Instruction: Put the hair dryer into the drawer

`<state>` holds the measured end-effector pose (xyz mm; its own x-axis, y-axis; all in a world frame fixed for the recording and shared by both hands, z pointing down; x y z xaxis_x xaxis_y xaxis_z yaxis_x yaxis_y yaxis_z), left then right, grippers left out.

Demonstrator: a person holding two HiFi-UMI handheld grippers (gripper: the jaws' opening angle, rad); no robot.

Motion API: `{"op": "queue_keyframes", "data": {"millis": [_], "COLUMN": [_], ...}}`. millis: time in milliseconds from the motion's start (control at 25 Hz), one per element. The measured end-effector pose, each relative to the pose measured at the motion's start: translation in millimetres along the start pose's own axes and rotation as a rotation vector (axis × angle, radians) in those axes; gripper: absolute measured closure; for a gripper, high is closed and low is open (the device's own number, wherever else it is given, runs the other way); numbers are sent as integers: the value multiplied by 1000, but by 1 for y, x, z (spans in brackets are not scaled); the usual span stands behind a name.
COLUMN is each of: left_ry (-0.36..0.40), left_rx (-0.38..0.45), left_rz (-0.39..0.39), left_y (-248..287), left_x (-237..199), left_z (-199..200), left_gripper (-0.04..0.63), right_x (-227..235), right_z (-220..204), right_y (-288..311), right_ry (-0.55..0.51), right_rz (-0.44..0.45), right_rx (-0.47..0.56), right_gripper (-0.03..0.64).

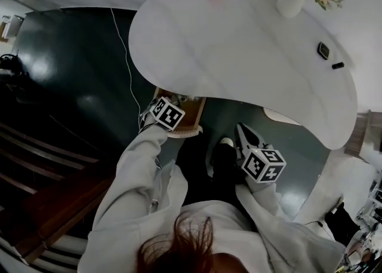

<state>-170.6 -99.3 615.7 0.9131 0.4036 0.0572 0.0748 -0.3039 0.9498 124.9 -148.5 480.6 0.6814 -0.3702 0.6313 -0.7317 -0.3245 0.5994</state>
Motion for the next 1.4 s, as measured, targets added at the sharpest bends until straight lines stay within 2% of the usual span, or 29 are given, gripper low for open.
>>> {"op": "queue_keyframes", "data": {"millis": [120, 280, 680, 760, 840, 920, 1080, 1240, 1400], "left_ry": [-11, -88, -111, -167, -265, -329, -306, -331, -314], "left_rx": [1, 25, 67, 102, 160, 185, 171, 182, 214], "left_rz": [-1, -51, 6, 8, -8, 11, 82, 87, 89], "left_y": [-1, 0, 14, 18, 25, 33, 47, 57, 62], "left_x": [0, 1, 3, 1, 1, 3, 3, 1, -5], "left_z": [6, 16, 17, 17, 17, 16, 11, 5, 10], "left_gripper": [402, 402, 402, 402, 402, 403, 403, 403, 402], "right_x": [1, 1, 1, 1, 1, -1, -1, 4, 7], "right_z": [0, -4, -12, -14, -16, -18, -19, -24, -27], "right_y": [0, 0, -1, 0, 0, 0, -1, 0, 4], "right_ry": [-5, -4, -6, -9, -11, -14, -26, -13, -4], "right_rz": [0, 0, -13, -16, -20, -23, -36, -58, -70], "right_rx": [-3, -18, -45, -53, -61, -68, -82, -99, -110], "right_gripper": [568, 568, 568, 568, 568, 568, 568, 568, 568]}}
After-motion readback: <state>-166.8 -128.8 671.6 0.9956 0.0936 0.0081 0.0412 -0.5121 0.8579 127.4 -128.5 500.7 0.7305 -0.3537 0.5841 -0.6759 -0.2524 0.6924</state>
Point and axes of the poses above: the fingertips, and each gripper's own axes: y forward along the fingers, x to its right, z out of its top, the point moved 9 cm from there along -y, backward along the fingers, and after that the axes turned 12 degrees about y, right-handed, at the moved point
